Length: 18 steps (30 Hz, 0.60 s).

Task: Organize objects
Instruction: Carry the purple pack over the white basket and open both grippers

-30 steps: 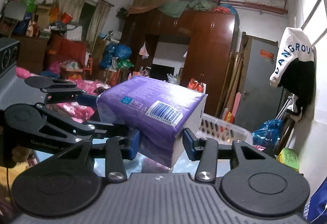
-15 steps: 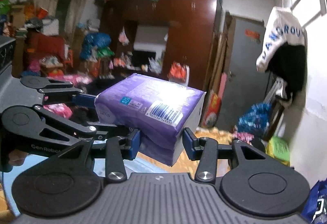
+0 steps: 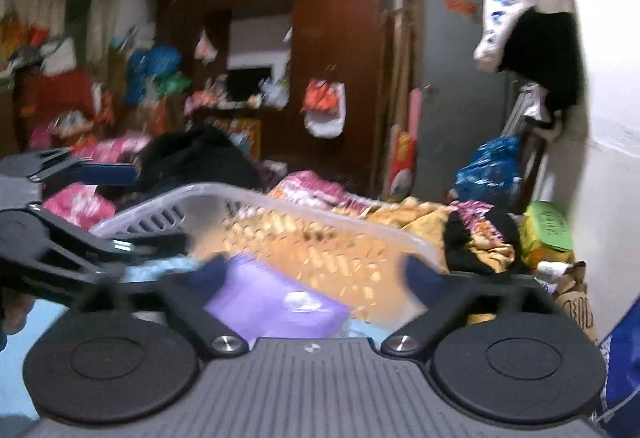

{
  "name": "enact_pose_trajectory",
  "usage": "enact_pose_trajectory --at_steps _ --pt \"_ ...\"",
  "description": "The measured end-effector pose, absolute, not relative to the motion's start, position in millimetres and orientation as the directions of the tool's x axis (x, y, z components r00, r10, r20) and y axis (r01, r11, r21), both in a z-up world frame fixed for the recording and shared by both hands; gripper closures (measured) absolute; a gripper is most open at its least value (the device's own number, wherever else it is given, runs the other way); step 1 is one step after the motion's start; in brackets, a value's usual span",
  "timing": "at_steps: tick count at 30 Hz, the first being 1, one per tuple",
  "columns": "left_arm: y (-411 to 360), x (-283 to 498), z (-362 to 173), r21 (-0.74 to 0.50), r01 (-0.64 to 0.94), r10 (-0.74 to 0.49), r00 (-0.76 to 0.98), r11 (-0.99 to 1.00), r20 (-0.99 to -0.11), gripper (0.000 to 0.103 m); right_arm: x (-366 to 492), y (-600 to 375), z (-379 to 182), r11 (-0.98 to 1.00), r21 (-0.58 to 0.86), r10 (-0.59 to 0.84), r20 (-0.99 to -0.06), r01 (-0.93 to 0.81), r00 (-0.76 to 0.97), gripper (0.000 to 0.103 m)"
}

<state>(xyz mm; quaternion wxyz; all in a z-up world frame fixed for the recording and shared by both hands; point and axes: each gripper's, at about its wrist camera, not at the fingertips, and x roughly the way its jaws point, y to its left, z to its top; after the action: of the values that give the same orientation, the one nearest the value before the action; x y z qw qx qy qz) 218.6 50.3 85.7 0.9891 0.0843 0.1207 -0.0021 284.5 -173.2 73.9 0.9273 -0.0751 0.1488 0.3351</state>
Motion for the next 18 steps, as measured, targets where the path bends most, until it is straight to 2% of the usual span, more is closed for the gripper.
enact_pose_trajectory --at_steps 5,8,11,15,18 --pt "63 166 84 0.054 0.065 -0.057 0.989 0.996 -0.136 0.000 254 -220 75 0.770 0.078 0.629 -0.263 -0.634 0.732 0.000" --pt "59 143 74 0.027 0.093 -0.087 0.982 0.995 -0.166 0.000 231 -239 69 0.776 0.087 0.626 -0.235 -0.625 0.743 0.000" --pt "53 125 63 0.010 0.087 -0.084 0.983 0.996 -0.161 0.000 209 -257 59 0.763 0.135 0.646 -0.184 -0.632 0.741 0.000" --pt "47 92 48 -0.038 0.137 -0.142 0.977 0.990 -0.158 0.000 188 -270 46 0.736 0.189 0.673 -0.113 -0.650 0.730 0.000" --pt "36 70 34 -0.022 0.158 -0.160 0.973 0.987 -0.164 0.000 174 -274 35 0.735 0.179 0.675 -0.095 -0.654 0.732 0.000"
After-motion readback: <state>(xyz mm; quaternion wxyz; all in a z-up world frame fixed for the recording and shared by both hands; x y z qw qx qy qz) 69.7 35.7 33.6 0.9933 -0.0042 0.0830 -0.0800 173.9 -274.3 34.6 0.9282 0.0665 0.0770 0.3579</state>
